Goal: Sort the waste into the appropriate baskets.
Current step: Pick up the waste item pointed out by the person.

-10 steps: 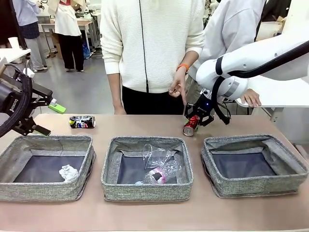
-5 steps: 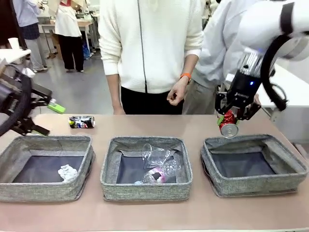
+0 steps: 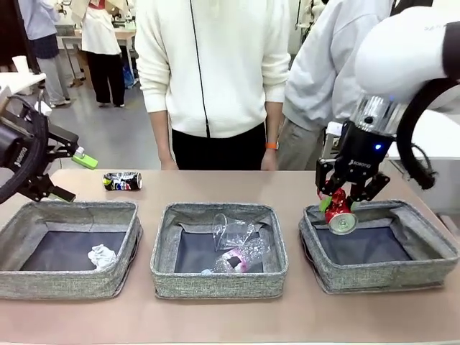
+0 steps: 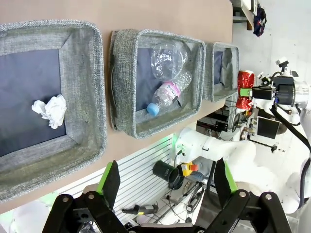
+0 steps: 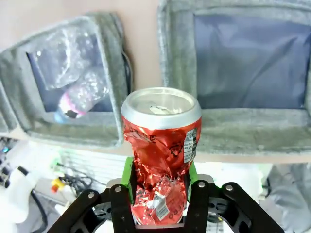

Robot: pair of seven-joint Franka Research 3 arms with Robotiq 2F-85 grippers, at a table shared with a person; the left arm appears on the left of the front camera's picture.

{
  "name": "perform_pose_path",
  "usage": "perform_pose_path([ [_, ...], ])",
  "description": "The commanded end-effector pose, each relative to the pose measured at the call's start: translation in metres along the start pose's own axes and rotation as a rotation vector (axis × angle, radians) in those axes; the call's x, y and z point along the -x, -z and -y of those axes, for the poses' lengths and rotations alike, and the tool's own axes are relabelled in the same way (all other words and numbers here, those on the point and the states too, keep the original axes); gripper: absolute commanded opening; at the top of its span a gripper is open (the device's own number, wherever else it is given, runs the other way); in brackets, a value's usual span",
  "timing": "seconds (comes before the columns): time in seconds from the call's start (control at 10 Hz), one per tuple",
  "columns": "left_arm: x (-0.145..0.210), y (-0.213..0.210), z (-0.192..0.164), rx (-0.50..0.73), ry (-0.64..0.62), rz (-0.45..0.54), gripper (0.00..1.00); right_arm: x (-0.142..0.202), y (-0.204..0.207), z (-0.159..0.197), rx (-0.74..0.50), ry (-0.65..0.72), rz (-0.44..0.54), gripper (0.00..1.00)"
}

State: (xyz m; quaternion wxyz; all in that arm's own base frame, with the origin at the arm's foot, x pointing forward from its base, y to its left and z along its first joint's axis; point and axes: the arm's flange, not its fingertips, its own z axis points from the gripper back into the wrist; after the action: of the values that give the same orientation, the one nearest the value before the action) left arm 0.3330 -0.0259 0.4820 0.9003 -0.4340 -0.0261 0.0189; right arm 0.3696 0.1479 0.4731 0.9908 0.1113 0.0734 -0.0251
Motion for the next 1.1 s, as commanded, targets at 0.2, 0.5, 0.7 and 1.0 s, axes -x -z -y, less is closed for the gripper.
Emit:
perform_pose_path([
  [0.2, 0.001, -0.003, -0.002, -0.003, 0.022, -0.009, 1.00, -0.002, -0.040, -0.091, 0.153, -0.103, 0.100, 0.46],
  [0.5, 0.001, -0.003, -0.002, -0.003, 0.022, -0.009, 1.00, 0.040, -0.106, -0.225, 0.320, -0.078, 0.168, 0.46],
  [0.7, 0.001, -0.003, -0.002, -0.003, 0.022, -0.009, 1.00, 0.065, -0.123, -0.281, 0.315, -0.075, 0.152, 0.46],
  [1.0, 0.001, -0.003, -0.002, -0.003, 0.022, -0.009, 1.00, 0.085, -0.162, -0.308, 0.295, -0.091, 0.136, 0.46],
])
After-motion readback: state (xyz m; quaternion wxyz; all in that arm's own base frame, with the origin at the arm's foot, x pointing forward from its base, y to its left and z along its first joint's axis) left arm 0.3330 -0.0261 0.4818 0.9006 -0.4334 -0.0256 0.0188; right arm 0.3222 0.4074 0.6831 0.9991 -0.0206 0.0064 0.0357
